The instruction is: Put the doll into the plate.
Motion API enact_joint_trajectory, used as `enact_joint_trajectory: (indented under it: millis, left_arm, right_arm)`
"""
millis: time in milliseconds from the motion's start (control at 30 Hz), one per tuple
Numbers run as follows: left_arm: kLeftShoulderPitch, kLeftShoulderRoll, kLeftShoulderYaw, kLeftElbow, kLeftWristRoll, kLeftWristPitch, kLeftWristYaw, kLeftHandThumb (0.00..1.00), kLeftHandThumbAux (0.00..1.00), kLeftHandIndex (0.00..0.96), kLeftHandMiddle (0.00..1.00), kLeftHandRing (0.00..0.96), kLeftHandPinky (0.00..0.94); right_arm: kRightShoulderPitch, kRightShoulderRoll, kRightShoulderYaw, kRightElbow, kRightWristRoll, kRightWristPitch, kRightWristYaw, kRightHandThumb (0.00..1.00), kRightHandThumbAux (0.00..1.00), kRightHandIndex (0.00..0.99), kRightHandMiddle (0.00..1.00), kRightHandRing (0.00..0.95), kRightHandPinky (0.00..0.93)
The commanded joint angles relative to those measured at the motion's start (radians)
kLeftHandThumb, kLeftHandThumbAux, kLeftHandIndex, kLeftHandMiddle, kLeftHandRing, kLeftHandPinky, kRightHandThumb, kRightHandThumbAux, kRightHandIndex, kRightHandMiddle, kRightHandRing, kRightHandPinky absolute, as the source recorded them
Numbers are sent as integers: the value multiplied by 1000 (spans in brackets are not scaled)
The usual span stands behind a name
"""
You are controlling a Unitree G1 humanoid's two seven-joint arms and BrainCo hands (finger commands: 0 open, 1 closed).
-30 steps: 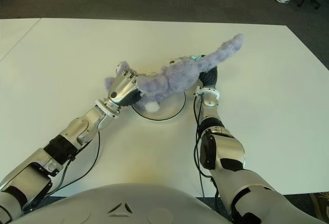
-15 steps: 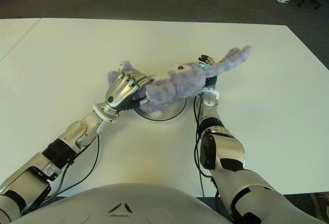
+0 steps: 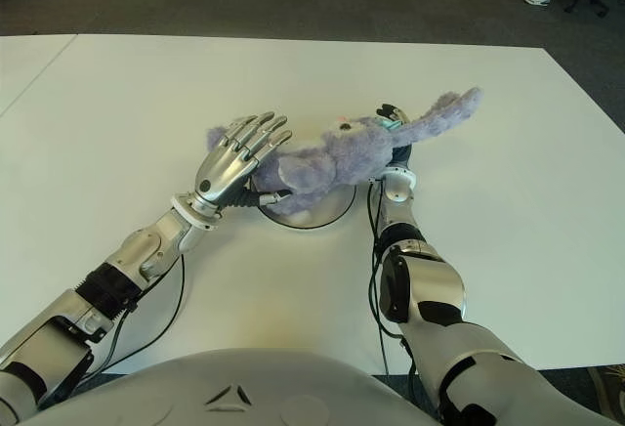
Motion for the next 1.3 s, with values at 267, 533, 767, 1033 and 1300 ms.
enact_joint_trajectory:
  millis: [267, 533, 767, 1033, 1300]
  left_arm:
    - [-17, -12, 29, 72, -11, 25, -84, 142, 103, 0, 0, 0, 0]
    - [-61, -17, 45, 154, -23, 22, -72, 114, 115, 0, 0, 0, 0]
    - [-126, 14, 96, 238, -63, -2, -44, 110, 145, 0, 0, 0, 0]
    - [-178, 59, 193, 245, -119, -33, -6, 12, 173, 0, 0, 0, 0]
    - [-192, 85, 280, 217, -196, -84, -4, 0, 185, 0, 0, 0, 0]
  right_arm:
    - [228, 100, -3, 143, 10, 130, 6, 331, 880, 233, 273, 280, 291]
    - [227, 102, 1, 143, 7, 135, 4, 319, 877, 227, 262, 271, 270]
    - [230, 99, 6, 143, 3, 132, 2, 278, 879, 217, 257, 261, 268]
    - [229, 100, 9, 143, 2, 136, 3, 284, 885, 219, 249, 252, 261]
    - [230, 99, 10, 143, 2, 138, 5, 291, 888, 225, 257, 260, 271]
